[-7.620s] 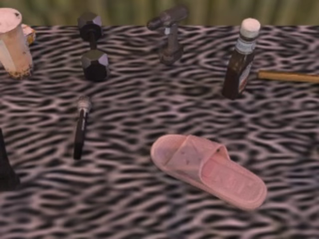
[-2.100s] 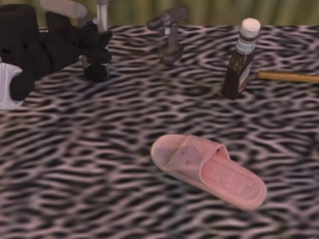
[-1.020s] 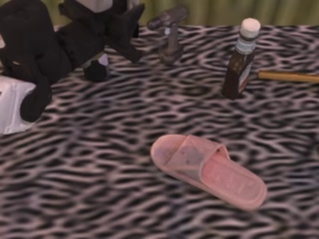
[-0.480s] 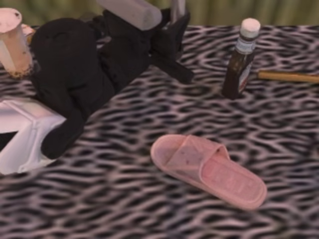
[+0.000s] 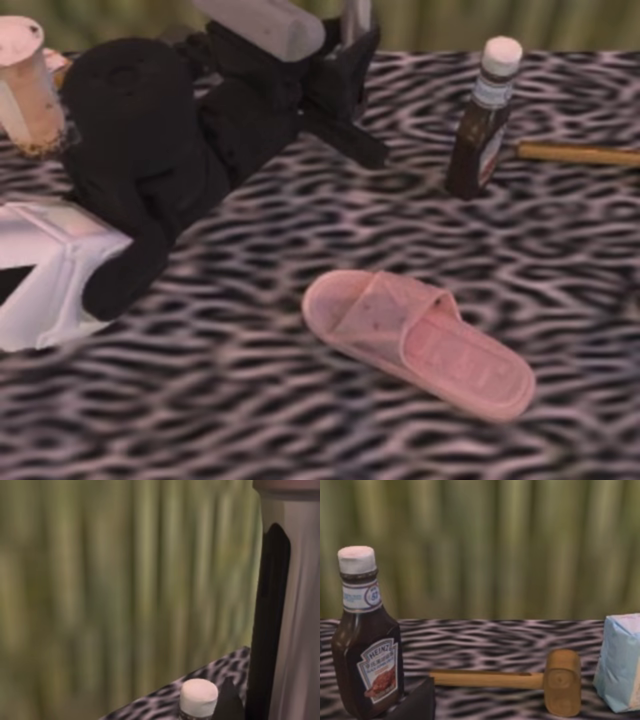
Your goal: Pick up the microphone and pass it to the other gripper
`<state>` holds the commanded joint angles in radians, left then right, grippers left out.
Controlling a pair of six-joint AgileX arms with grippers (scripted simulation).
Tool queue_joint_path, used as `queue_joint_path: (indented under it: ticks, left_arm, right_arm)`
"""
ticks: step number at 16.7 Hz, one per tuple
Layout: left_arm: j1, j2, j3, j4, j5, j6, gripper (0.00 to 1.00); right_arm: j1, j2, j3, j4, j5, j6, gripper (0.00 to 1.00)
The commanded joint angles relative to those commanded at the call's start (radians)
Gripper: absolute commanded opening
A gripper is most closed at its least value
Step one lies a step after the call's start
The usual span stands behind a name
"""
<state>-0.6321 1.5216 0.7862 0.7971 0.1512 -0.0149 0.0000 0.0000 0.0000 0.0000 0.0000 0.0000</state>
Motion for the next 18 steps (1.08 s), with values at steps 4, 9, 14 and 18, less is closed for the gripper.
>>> queue_joint_path:
  ticks: [4, 9, 14, 18]
  left_arm:
    - [0.0, 0.0, 0.0, 0.0, 0.0, 0.0, 0.0]
    - [0.0, 0.0, 0.0, 0.0, 0.0, 0.0, 0.0]
    - [0.0, 0.0, 0.0, 0.0, 0.0, 0.0, 0.0]
    - [0.0, 0.0, 0.0, 0.0, 0.0, 0.0, 0.0]
  right_arm:
    - [0.051, 0.067, 0.052, 0.018, -0.005, 0.001, 1.0]
    - [0.235, 0.378, 0.263, 0.104, -0.015, 0.011, 1.0]
    - [0.452, 0.779, 0.535, 0.23, -0.028, 0.023, 1.0]
    - [0.596, 1.032, 0.708, 0.306, -0.036, 0.024, 1.0]
